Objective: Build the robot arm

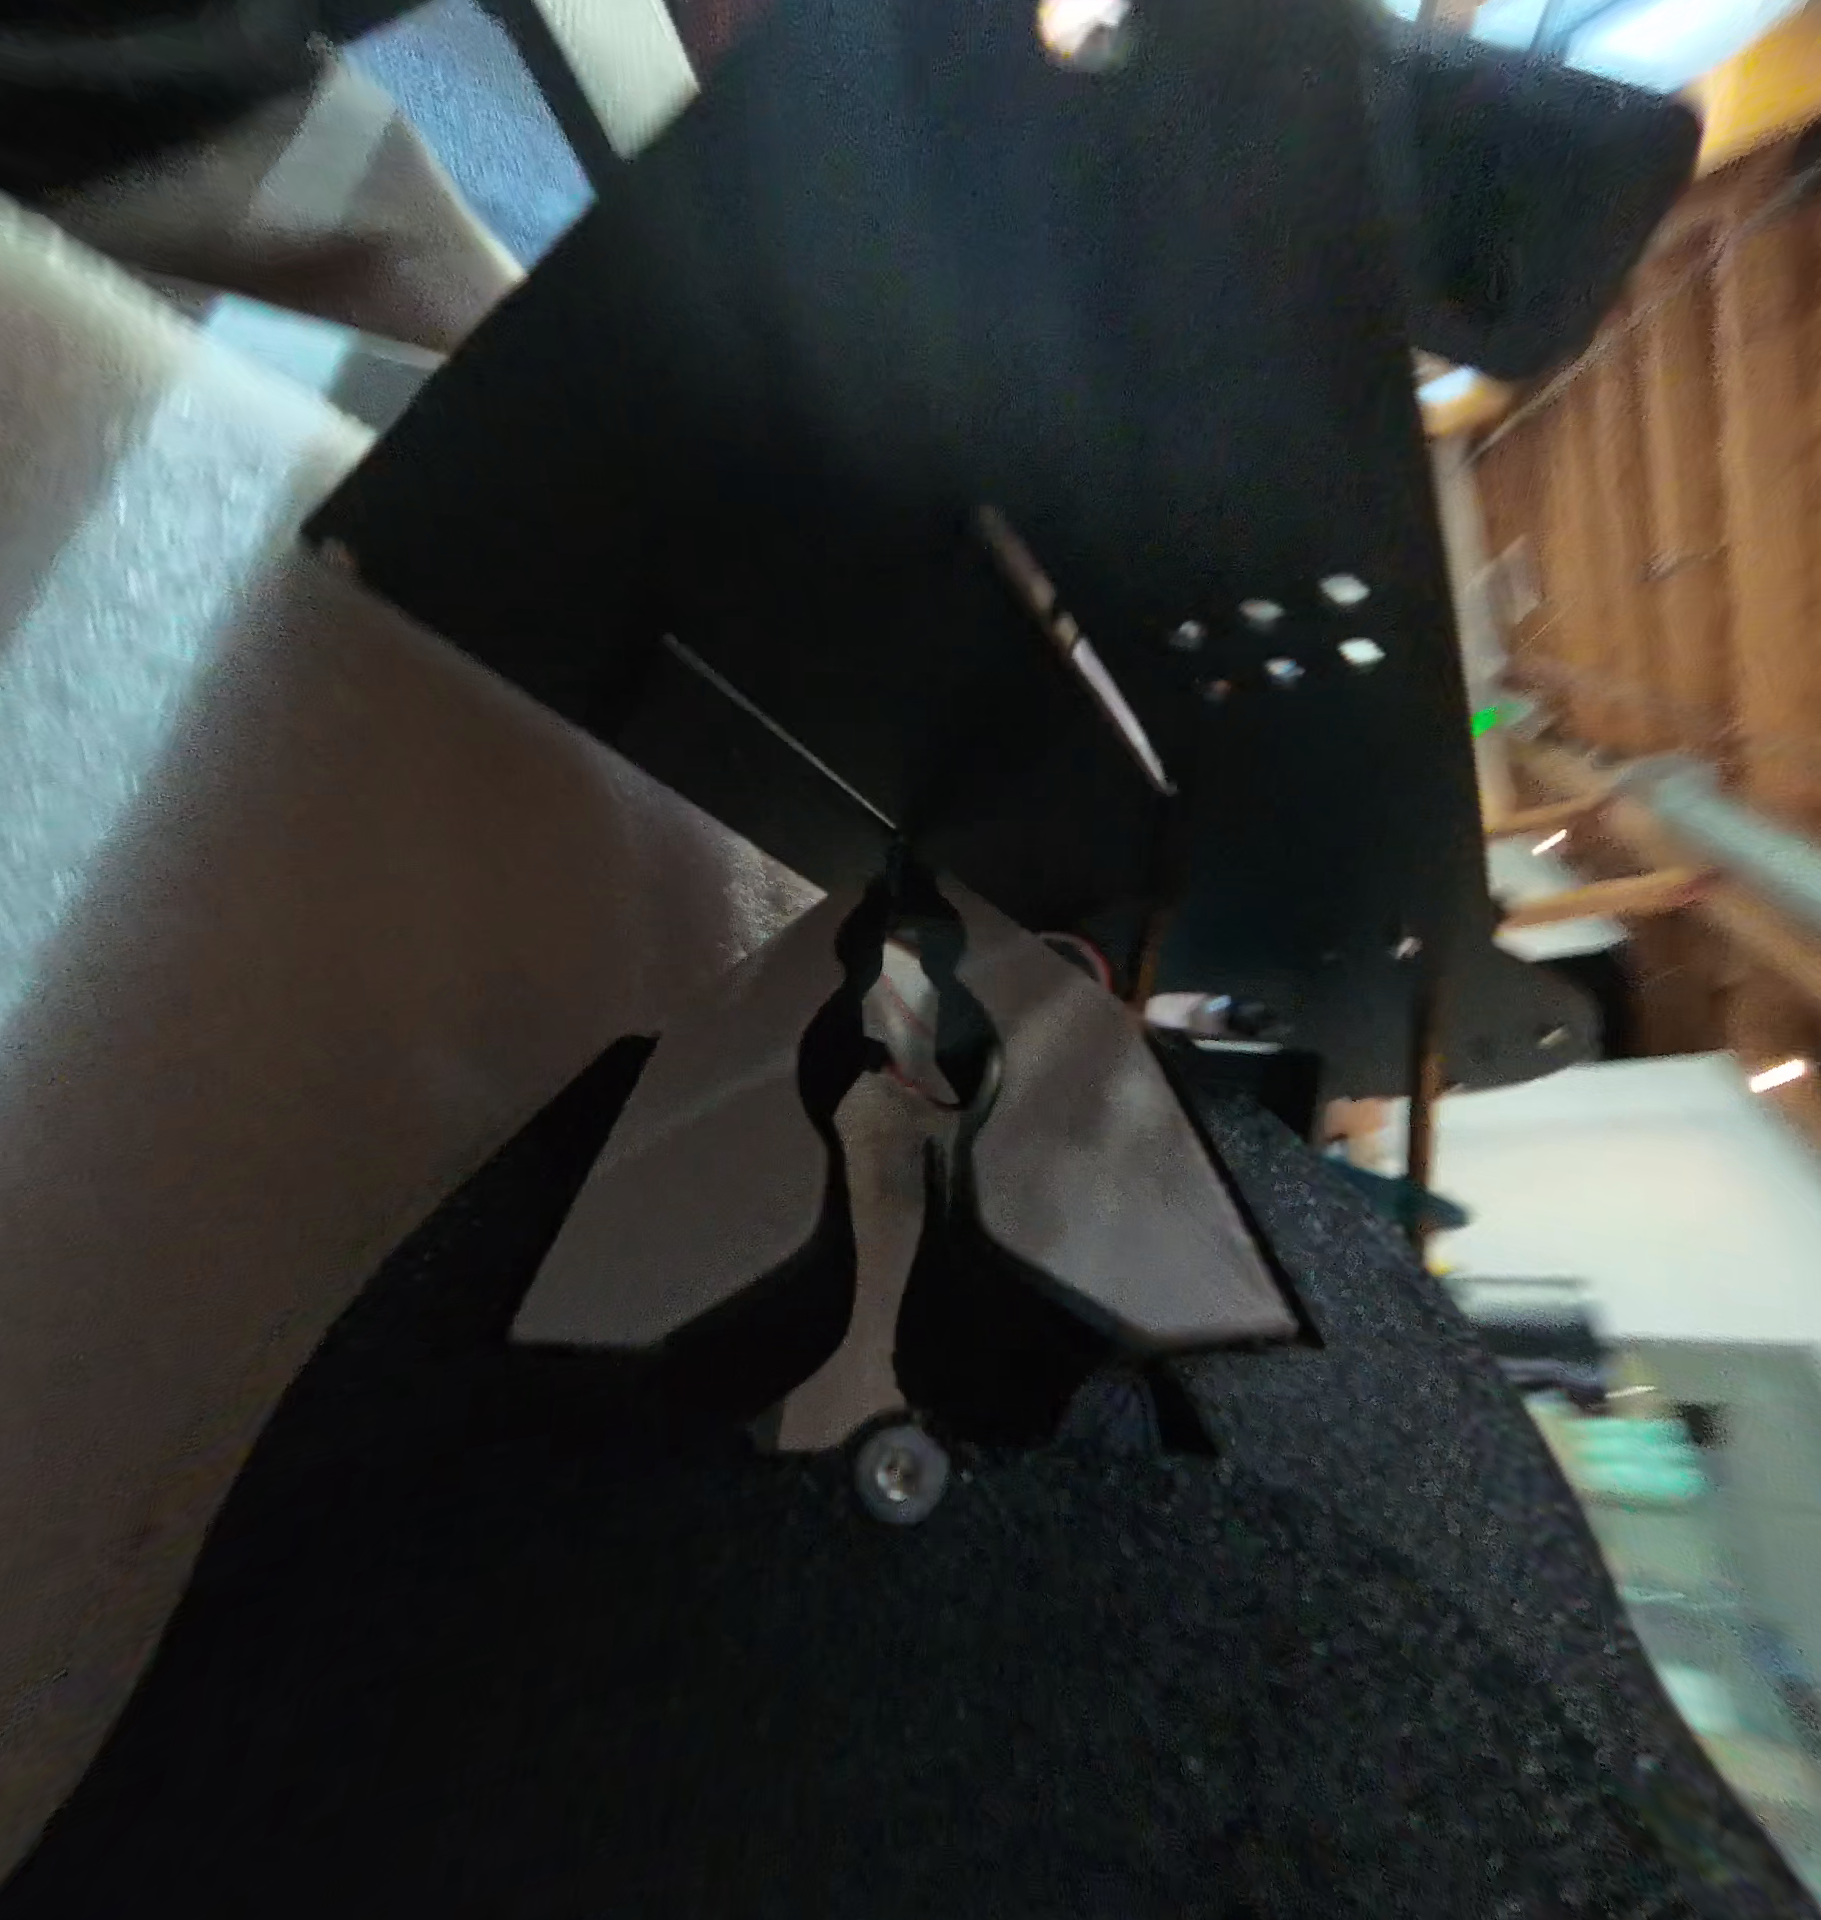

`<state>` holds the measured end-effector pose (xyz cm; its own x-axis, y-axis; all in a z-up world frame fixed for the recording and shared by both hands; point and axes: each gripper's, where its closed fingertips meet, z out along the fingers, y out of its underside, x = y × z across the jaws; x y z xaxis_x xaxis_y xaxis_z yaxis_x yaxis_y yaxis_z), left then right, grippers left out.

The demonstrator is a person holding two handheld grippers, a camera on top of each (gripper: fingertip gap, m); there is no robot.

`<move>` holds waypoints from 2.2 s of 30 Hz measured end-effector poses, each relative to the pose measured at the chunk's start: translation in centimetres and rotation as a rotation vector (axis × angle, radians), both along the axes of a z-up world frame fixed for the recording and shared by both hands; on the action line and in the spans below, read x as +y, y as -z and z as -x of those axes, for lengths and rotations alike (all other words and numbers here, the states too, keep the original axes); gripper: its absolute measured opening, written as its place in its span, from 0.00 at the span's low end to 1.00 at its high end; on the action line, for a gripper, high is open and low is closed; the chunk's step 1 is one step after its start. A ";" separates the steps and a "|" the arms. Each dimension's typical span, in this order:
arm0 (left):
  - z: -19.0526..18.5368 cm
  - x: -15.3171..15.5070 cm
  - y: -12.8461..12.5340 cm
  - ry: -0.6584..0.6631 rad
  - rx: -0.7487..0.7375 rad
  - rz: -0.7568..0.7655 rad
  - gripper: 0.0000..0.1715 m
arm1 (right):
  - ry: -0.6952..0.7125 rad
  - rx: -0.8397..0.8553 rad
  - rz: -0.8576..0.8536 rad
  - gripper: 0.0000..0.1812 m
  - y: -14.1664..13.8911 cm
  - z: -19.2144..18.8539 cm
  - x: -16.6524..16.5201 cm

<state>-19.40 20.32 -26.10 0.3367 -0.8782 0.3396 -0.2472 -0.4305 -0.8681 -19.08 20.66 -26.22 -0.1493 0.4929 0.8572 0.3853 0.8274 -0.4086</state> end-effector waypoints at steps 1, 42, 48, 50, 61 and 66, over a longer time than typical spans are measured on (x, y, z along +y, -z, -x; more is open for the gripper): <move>0.0 0.0 0.0 0.002 -0.003 0.005 0.00 | -0.024 0.000 -0.108 0.02 0.0 0.0 0.1; -0.4 -0.3 -0.1 -0.003 -0.013 0.014 0.00 | 0.186 -0.057 0.796 0.02 0.7 -0.1 -0.3; -0.4 -0.3 -0.1 0.000 -0.016 0.015 0.00 | 0.147 -0.101 1.105 0.02 0.6 -0.2 -0.5; -0.4 -0.3 -0.1 -0.001 -0.015 0.013 0.00 | 0.144 -0.111 1.143 0.02 0.7 -0.2 -0.5; -0.4 -0.1 -0.1 0.005 -0.010 0.013 0.00 | 0.188 -0.052 0.845 0.09 0.8 -0.1 0.0; -0.4 -0.1 -0.1 0.002 -0.016 0.014 0.00 | 0.177 0.002 0.878 0.04 -0.1 0.0 0.1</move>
<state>-18.99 20.25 -25.98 0.3297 -0.8741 0.3568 -0.2341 -0.4418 -0.8660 -19.09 20.78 -26.13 -0.0079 0.9870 0.1606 0.4762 0.1449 -0.8673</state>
